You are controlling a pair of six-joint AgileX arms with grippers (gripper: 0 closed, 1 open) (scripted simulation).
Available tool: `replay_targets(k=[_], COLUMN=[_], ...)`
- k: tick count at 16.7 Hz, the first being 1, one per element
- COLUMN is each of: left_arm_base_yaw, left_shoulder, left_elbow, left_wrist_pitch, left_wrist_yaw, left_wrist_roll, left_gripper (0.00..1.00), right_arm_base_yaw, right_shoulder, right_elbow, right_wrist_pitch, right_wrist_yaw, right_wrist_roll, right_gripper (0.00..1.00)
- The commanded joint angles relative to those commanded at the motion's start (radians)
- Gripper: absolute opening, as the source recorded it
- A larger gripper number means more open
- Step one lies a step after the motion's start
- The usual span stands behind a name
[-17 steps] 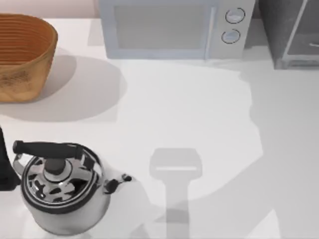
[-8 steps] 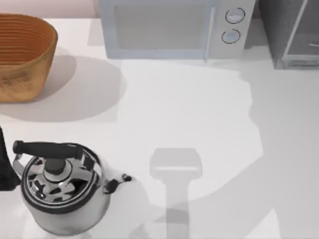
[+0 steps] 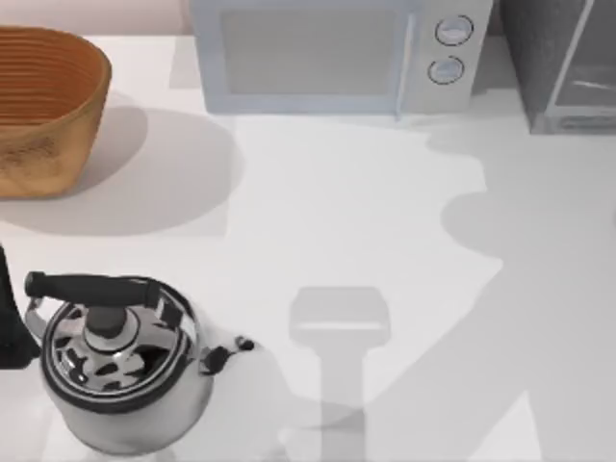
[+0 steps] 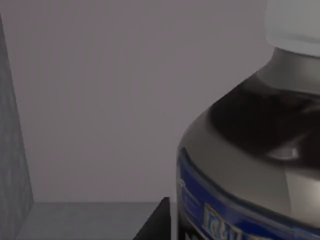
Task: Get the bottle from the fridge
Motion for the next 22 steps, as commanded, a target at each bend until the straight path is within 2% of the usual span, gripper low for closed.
replay_targets(k=[7,16,22], left_arm_base_yaw=[0.0,0.0,0.0], left_shoulder=[0.0,0.0,0.0], left_elbow=[0.0,0.0,0.0], left_wrist_pitch=[0.0,0.0,0.0], left_wrist_yaw=[0.0,0.0,0.0], left_wrist_roll=[0.0,0.0,0.0], left_gripper=[1.0,1.0,1.0], right_arm_base_yaw=[0.001,-0.051,-0.053], right_shoulder=[-0.024,-0.27,-0.303], right_elbow=[-0.011,-0.409,-0.449], right_wrist_pitch=[-0.002,0.117,0.143], right_wrist_yaw=[-0.01,-0.044,-0.062], right_wrist_roll=[0.002,0.003,0.005], right_gripper=[0.0,0.0,0.0])
